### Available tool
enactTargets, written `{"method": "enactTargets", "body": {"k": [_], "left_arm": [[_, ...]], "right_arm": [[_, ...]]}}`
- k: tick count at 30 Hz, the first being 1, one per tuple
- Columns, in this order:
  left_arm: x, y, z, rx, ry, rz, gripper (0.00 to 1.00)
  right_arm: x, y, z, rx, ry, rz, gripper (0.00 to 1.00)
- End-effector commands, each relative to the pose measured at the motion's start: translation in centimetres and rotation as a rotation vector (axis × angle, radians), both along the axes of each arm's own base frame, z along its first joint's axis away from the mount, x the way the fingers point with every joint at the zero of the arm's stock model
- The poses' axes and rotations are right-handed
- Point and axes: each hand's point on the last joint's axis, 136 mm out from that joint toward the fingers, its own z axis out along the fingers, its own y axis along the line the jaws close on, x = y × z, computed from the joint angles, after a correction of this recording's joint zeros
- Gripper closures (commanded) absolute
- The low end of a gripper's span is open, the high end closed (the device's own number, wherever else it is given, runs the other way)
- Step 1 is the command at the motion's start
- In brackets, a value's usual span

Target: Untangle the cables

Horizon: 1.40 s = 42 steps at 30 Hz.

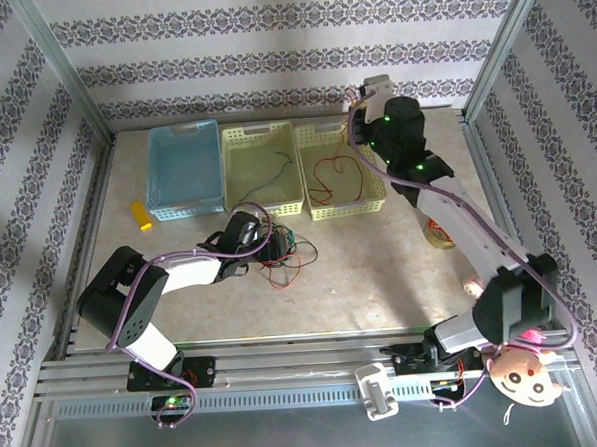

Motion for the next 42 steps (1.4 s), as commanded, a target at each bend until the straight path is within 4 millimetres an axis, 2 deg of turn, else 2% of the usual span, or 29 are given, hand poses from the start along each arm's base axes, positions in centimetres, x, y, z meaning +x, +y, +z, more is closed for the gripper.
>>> {"method": "enactTargets", "body": {"k": [1,2,4,5,6,8,11,14,17,20,23,27,29,34,38,42], "left_arm": [[-2.0,-0.2,-2.8,0.007,0.087,-0.036,0.08],[-1.9,-0.2,-2.6,0.005,0.083,-0.033,0.08],[-1.8,-0.3,-2.3,-0.001,0.074,-0.027,0.07],[-1.7,-0.4,-2.0,-0.008,0.068,-0.027,0.07],[-1.6,-0.4,-1.8,-0.016,0.062,-0.024,0.07],[-1.4,-0.5,-1.3,-0.029,0.051,-0.016,0.06],[-1.0,-0.5,0.0,-0.047,0.019,0.003,0.04],[-0.4,-0.2,1.3,-0.05,-0.025,0.023,0.03],[0.0,0.3,2.7,-0.051,-0.067,0.055,0.03],[0.4,0.7,3.9,-0.048,-0.105,0.076,0.03],[0.5,1.0,4.5,-0.043,-0.128,0.091,0.03],[0.7,2.2,4.8,-0.01,-0.135,0.148,0.03],[0.6,3.4,4.9,0.01,-0.135,0.209,0.03],[-0.4,6.9,5.0,0.071,-0.134,0.367,0.02],[-0.9,7.9,5.0,0.082,-0.137,0.389,0.02],[-1.2,8.0,4.6,0.088,-0.118,0.387,0.02]], "right_arm": [[1.0,1.2,-7.7,0.044,0.245,0.029,0.93],[1.3,1.3,-10.1,0.05,0.316,0.018,0.9],[1.5,0.9,-13.7,0.059,0.426,-0.029,0.76],[1.5,0.7,-14.8,0.066,0.458,-0.049,0.66],[1.4,0.5,-15.4,0.074,0.472,-0.063,0.62],[1.0,0.2,-15.6,0.093,0.473,-0.08,0.56],[0.0,-0.5,-14.5,0.106,0.451,-0.106,0.53],[-2.3,-0.2,-13.2,0.115,0.43,-0.077,0.53],[-6.3,2.1,-13.0,0.118,0.442,0.061,0.53],[-10.6,4.7,-14.2,0.069,0.459,0.2,0.52],[-11.8,6.1,-15.1,0.044,0.469,0.254,0.52],[-9.9,7.6,-15.1,0.038,0.487,0.271,0.52],[-8.1,8.7,-15.1,0.027,0.498,0.278,0.52],[-3.7,11.2,-16.8,-0.079,0.575,0.253,0.55],[-0.2,12.4,-18.7,-0.227,0.605,0.209,0.56],[2.5,13.4,-20.3,-0.313,0.641,0.185,0.57]]}}
